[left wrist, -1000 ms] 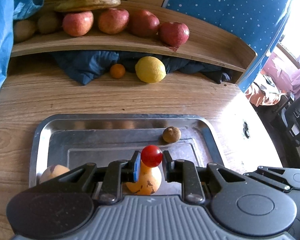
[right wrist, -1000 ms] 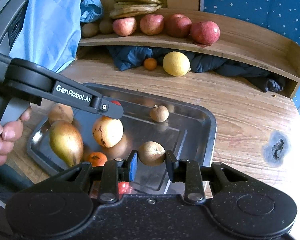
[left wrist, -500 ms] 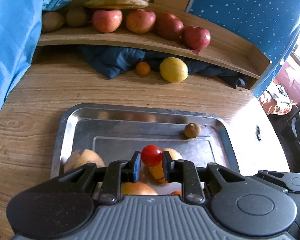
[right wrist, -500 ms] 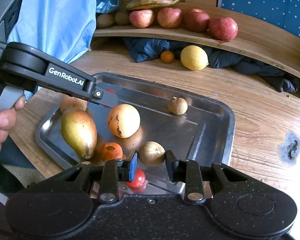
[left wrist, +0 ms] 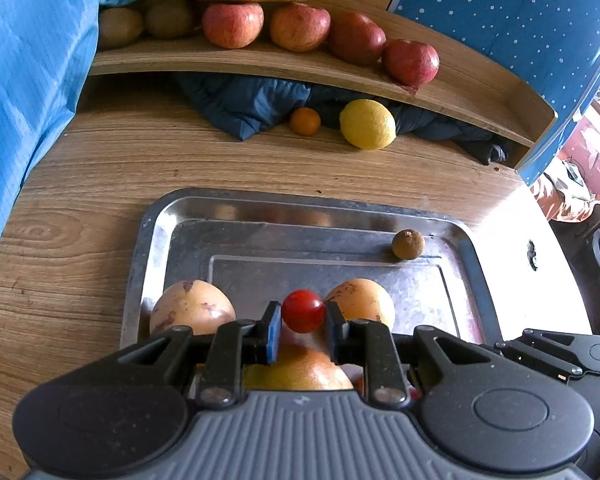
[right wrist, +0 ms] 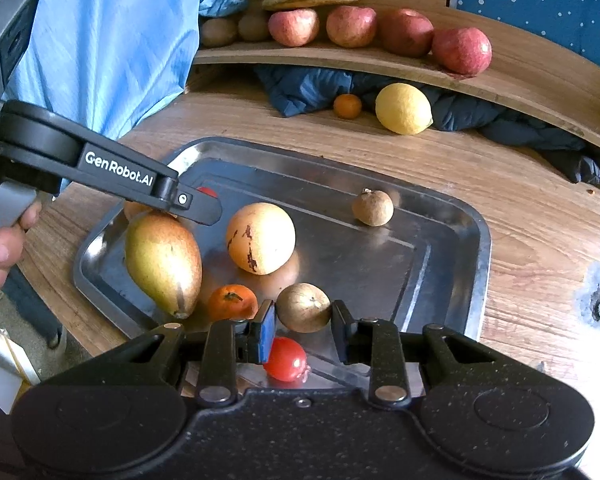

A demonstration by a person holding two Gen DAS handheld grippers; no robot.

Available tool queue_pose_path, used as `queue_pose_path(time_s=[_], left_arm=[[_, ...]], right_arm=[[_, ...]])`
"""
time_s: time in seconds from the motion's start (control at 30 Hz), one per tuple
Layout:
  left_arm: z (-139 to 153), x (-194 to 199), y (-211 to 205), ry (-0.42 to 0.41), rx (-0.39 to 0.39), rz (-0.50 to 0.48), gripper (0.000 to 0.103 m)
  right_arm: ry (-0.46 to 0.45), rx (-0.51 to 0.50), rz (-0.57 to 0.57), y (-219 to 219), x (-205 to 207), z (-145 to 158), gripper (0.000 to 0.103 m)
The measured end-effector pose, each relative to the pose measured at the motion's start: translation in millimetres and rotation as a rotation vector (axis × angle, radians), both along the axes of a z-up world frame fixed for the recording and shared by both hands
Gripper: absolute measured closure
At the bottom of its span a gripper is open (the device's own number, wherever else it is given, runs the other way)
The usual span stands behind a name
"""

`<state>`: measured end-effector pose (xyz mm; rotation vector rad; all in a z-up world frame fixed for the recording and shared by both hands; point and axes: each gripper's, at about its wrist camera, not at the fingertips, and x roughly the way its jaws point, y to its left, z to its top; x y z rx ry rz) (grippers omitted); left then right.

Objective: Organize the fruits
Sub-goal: 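Lower both fruits onto the tray and open both tools, then lift both open tools back from the tray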

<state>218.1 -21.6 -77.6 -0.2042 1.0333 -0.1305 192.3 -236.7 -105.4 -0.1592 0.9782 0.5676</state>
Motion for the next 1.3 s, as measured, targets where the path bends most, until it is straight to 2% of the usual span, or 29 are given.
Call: queue_pose_path(time_s=[0.5,0.73,0.93,1.3], left_arm=[[1,0,-1,0.0,0.004,0.0,0.077],[3,-1,-2,-0.008,0.002,-0.001,0.062],[9,-5,-3,-0.023,0.002,0.005,0.05],[24,-24,-1,-0.068,0.0,0.02,0.021]], right_arm=[[0.005,-0.009,-0.008,3,3,-3,0.07],[0.001,-0.006,-0.012,1,1,0,0.063],[-0.013,0.004,-0.022,-3,-3,7,0.052],[-0.052,0.03,-0.05,-15,-15,23,0.023]])
